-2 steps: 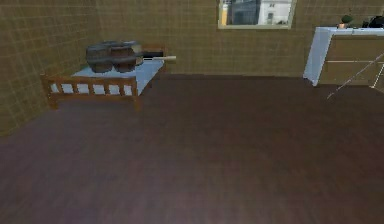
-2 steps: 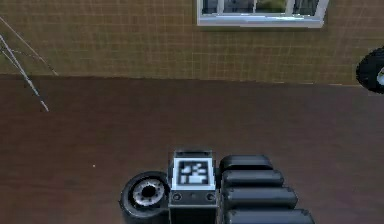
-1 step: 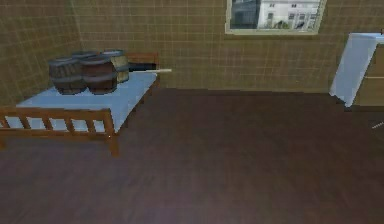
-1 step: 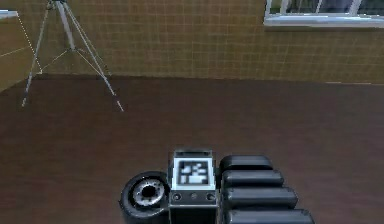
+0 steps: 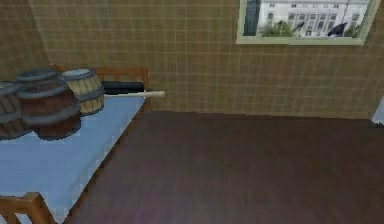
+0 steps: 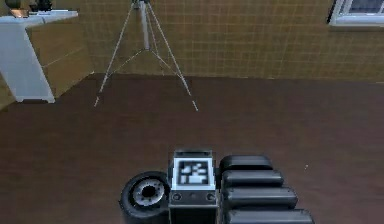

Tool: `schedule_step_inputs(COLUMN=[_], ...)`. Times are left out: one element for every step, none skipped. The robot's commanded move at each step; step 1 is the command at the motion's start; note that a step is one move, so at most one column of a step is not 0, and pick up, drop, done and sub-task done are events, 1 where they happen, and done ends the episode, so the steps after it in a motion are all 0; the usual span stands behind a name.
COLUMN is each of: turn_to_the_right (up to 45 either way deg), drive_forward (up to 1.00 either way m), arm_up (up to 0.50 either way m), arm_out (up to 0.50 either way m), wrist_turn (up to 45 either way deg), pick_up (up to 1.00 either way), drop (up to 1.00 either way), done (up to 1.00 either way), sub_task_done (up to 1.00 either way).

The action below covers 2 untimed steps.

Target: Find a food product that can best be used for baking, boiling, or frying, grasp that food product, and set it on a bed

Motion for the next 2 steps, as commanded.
schedule_step_inputs(turn_to_the_right=[-3.0, 0.0], drive_forward=[0.00, 1.00], arm_up=[0.00, 0.00], arm_out=[0.00, 0.00], wrist_turn=[0.0, 0.0], pick_up=[0.00, 0.00], drop=[0.00, 0.00], done=[0.00, 0.00], sub_task_done=[0.00, 0.00])
